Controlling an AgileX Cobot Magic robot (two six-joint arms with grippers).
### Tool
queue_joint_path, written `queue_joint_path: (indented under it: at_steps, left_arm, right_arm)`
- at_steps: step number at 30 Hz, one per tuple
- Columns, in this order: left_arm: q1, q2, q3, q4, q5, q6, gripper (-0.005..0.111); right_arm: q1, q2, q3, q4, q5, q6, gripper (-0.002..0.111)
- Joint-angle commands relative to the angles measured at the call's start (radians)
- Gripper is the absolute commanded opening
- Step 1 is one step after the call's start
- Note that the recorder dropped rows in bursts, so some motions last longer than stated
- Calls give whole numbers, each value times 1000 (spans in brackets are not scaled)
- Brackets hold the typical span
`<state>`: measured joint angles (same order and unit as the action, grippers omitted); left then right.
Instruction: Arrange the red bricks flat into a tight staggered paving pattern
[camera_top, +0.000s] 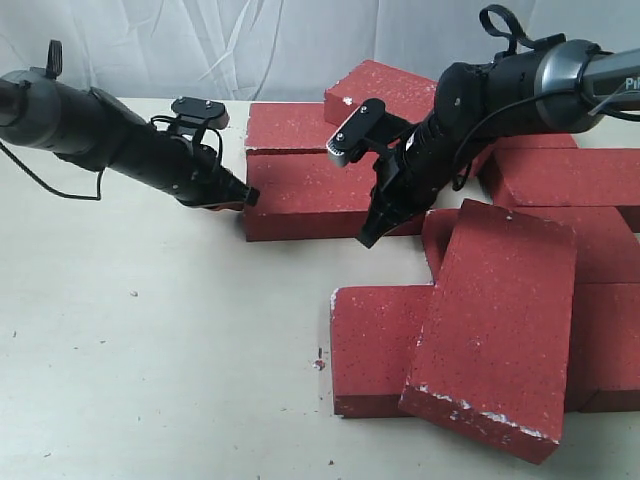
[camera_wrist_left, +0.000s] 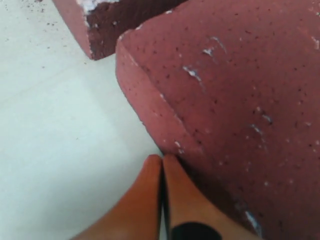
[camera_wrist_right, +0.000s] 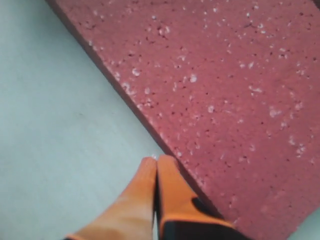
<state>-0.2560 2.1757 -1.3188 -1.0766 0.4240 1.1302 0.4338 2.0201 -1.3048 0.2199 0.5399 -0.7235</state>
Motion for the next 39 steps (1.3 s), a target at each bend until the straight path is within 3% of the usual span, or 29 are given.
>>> queue_joint_path:
  at_steps: [1, 10, 17, 23, 39]
  left_arm:
    - [-6, 0, -9, -19, -30, 7, 0]
    - [4, 2, -9, -2, -47, 52, 0]
    - [96, -16, -9, 56, 15, -44, 0]
    - [123, -32, -9, 67, 228, -47, 0]
    - [84, 1, -28, 48, 156, -20, 0]
  right_arm:
    - [-4, -3, -5, -12, -18, 9, -1]
    - [-2, -48, -27, 77, 65, 25, -1]
    - [0, -75, -36, 185, 201, -28, -1]
    - [40, 11, -48, 368, 167, -282, -1]
    - [56, 128, -79, 347, -136, -215, -1]
